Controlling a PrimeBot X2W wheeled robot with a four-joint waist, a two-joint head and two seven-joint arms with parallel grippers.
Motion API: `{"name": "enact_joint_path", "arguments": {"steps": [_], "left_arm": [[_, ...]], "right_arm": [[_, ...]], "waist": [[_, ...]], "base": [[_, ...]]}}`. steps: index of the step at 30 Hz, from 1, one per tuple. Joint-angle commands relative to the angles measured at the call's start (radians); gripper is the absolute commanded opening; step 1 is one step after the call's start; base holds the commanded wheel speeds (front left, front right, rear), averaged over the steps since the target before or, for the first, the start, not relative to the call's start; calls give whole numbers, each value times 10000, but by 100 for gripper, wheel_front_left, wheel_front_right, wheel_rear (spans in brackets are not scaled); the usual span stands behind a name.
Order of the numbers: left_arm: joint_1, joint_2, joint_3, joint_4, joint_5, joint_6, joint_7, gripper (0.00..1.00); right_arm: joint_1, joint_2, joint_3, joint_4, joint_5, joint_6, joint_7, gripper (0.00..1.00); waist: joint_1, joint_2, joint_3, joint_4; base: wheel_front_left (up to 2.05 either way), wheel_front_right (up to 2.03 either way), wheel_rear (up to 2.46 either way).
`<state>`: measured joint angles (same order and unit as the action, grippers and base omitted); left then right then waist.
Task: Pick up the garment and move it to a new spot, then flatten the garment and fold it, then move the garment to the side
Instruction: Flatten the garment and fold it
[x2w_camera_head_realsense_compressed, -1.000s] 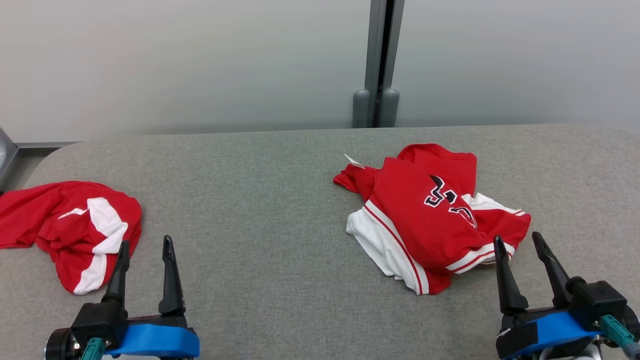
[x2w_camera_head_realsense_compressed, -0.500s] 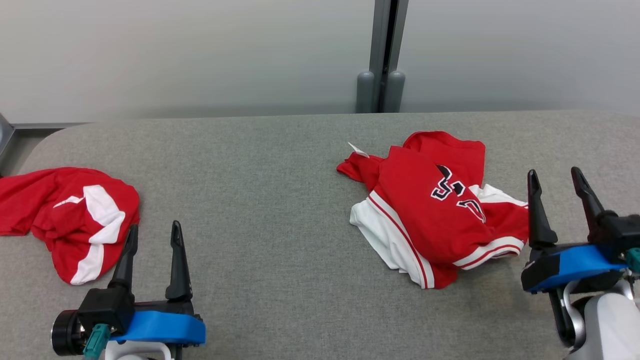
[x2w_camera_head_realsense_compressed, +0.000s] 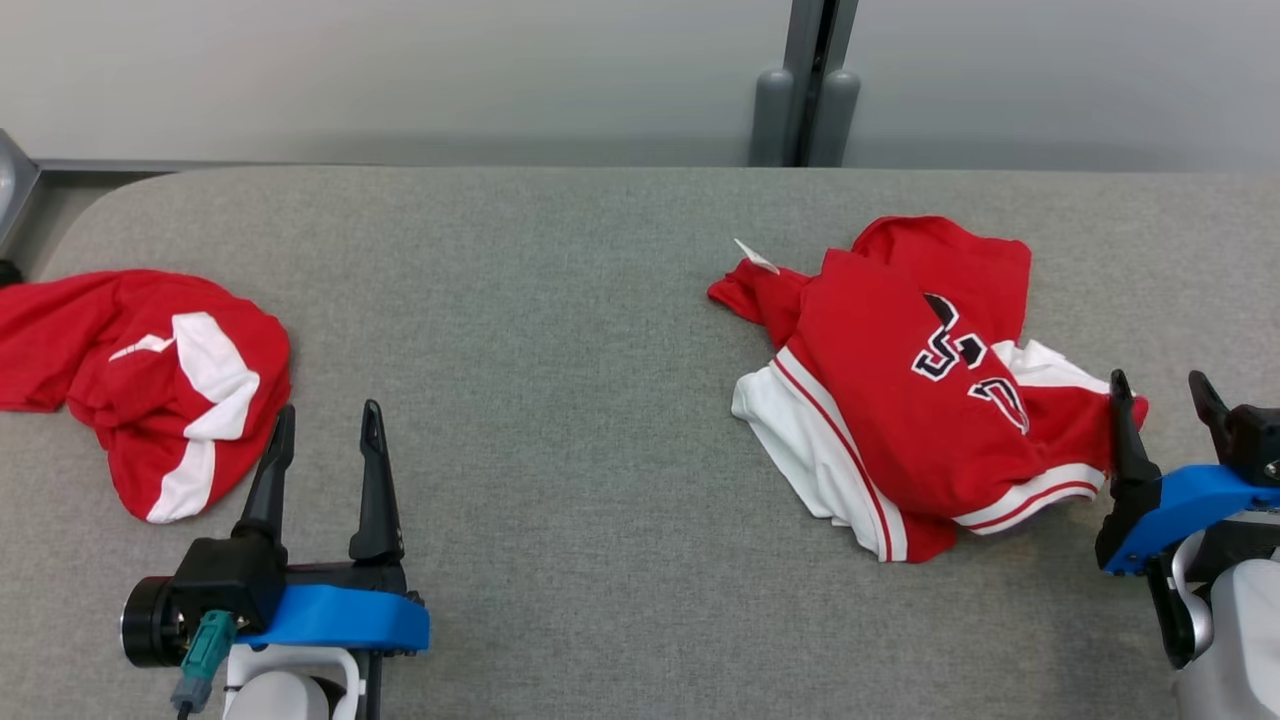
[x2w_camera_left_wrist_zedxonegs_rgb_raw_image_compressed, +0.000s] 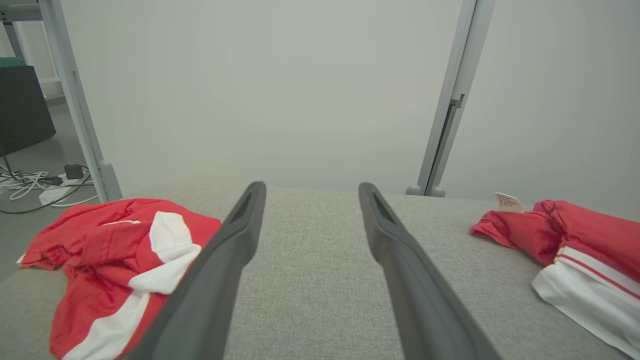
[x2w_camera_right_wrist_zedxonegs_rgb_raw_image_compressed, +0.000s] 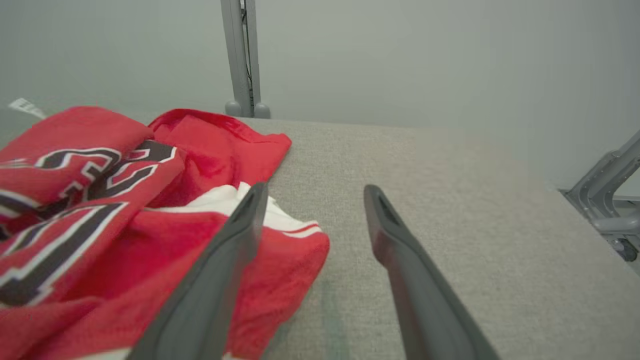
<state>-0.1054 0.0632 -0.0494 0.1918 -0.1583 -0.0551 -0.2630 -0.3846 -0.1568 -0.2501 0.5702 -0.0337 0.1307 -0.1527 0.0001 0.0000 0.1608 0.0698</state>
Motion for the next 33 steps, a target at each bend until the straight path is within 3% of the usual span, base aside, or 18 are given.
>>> {"name": "enact_joint_path", "arguments": {"steps": [1, 12, 13, 14, 23, 27, 33], "left_arm": [[-181, -7, -37, 15, 43, -60, -27, 100], [-467, -104, -152, 253, 31, -144, -27, 100], [-460, -108, -152, 267, 35, -128, -27, 100], [-440, -111, -151, 279, 44, -121, -27, 100], [-326, -122, -87, 324, 95, -156, -27, 100], [-243, -126, -70, 304, 69, -156, -27, 100], [-67, -131, -43, 277, -20, -148, -27, 100]], "right_arm": [[-288, -100, -30, 484, -22, 1, -135, 100], [-886, 189, 140, 3569, 342, 1, -737, 100], [-926, 224, 207, 3731, 441, 3, -773, 39], [-931, 261, 264, 3876, 522, 1, -840, 0], [-1372, -332, 394, 3653, 1196, 1, -1125, 0], [-1421, -569, 395, 2580, 1438, 1, -1134, 0], [-1421, -238, 1417, 792, 1658, 1, -1136, 0]], "waist": [[-1, 0, 149, 100], [-1, 0, 309, 233], [-1, 0, 290, 213], [-1, 0, 270, 185], [-1, 0, 47, 3], [-1, 0, -92, -22], [-1, 0, -311, -5]], "base": [[0, 0, 0], [0, 0, 0], [0, 0, 0], [0, 0, 0], [0, 0, 0], [0, 0, 0], [0, 0, 0]]}}
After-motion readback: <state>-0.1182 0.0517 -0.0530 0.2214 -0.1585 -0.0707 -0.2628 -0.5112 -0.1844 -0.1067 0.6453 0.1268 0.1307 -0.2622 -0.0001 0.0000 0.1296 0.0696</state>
